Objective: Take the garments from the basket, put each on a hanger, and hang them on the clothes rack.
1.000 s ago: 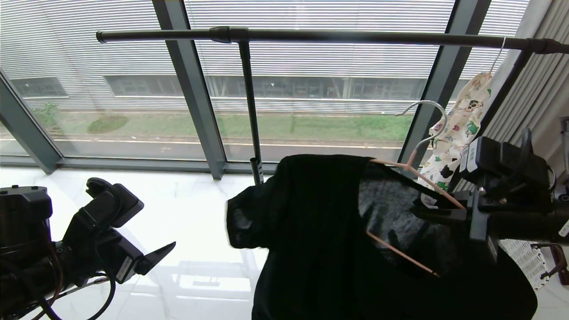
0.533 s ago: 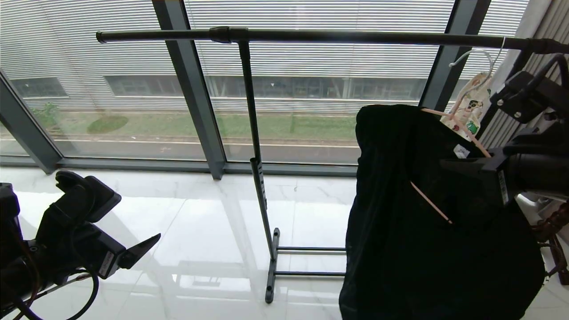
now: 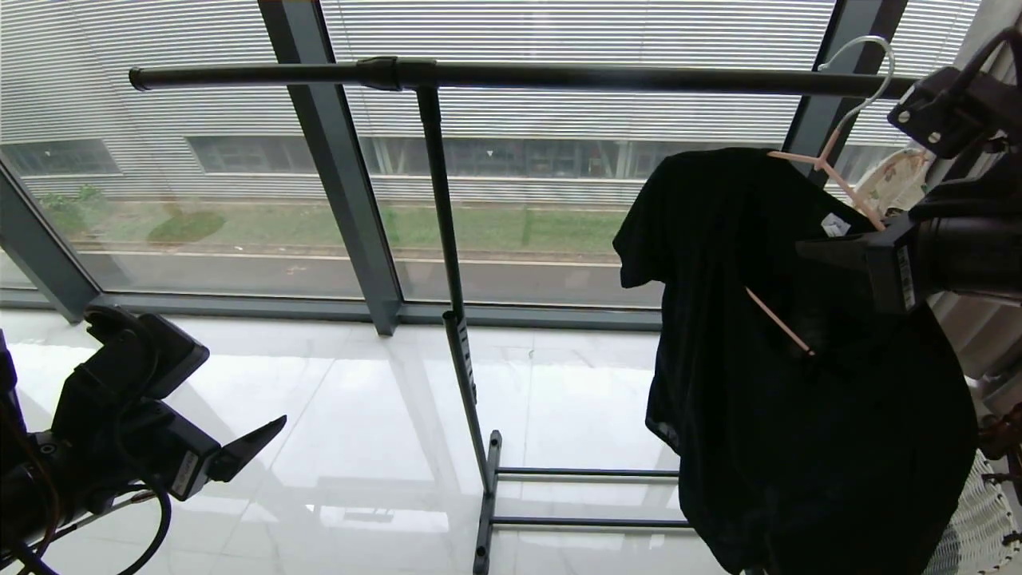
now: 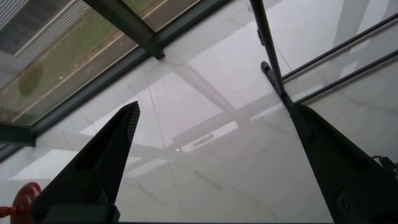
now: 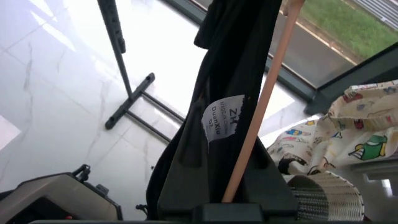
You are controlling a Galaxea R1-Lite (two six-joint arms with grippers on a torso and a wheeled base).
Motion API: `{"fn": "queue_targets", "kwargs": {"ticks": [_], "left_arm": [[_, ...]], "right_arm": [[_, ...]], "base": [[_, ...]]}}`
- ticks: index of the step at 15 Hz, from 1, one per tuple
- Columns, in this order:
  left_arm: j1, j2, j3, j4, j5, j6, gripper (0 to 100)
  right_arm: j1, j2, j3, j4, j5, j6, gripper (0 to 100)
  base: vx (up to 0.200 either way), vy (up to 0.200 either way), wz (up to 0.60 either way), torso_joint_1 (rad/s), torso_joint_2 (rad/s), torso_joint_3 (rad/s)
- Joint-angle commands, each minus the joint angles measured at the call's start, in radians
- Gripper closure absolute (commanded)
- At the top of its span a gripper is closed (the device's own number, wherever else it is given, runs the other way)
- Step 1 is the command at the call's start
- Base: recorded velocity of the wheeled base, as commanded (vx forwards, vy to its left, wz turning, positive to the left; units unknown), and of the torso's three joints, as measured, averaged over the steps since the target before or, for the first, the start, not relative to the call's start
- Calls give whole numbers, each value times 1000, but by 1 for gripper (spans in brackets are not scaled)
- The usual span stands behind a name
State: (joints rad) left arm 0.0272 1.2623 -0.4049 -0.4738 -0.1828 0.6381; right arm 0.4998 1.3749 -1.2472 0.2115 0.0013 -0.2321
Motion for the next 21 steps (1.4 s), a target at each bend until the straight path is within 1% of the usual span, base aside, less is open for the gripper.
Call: {"fn": "queue_targets", "kwargs": {"ticks": [1, 5, 9, 12, 13, 15, 16, 17, 20, 21], "left_arm": [[0, -1, 1, 0, 0, 0, 0], [-12, -3, 20, 0, 0, 0, 0], [-18, -31, 49, 0, -1, 0, 0], [-35, -31, 31, 0, 0, 0, 0], [-47, -31, 5, 0, 0, 0, 0], [-47, -34, -14, 0, 0, 0, 0], [-47, -34, -14, 0, 0, 0, 0], [-47, -38, -12, 0, 0, 0, 0], [-49, -38, -12, 0, 0, 2, 0], [-49, -38, -12, 0, 0, 2, 0]], "right_arm": [[0, 9, -11, -1, 0, -3, 100], [2, 12, -15, -1, 0, -4, 100], [3, 18, -17, -3, 6, -27, 100], [2, 73, -24, -29, 9, -26, 100], [2, 118, -43, -67, 9, -26, 100], [-12, 190, -95, -95, 9, -24, 100], [-17, 205, -109, -95, 9, -24, 100], [-29, 245, -150, -95, 11, -24, 100], [-43, 279, -186, -95, 13, -24, 100], [-53, 303, -212, -95, 25, -23, 100]], "base": [[200, 0, 0, 2, 2, -2], [200, 0, 0, 2, 4, 2], [0, 0, 0, 0, 0, 0], [0, 0, 0, 0, 0, 0], [0, 0, 0, 0, 0, 0], [0, 0, 0, 0, 0, 0], [0, 0, 0, 0, 0, 0], [0, 0, 0, 0, 0, 0], [0, 0, 0, 0, 0, 0], [0, 0, 0, 0, 0, 0]]}}
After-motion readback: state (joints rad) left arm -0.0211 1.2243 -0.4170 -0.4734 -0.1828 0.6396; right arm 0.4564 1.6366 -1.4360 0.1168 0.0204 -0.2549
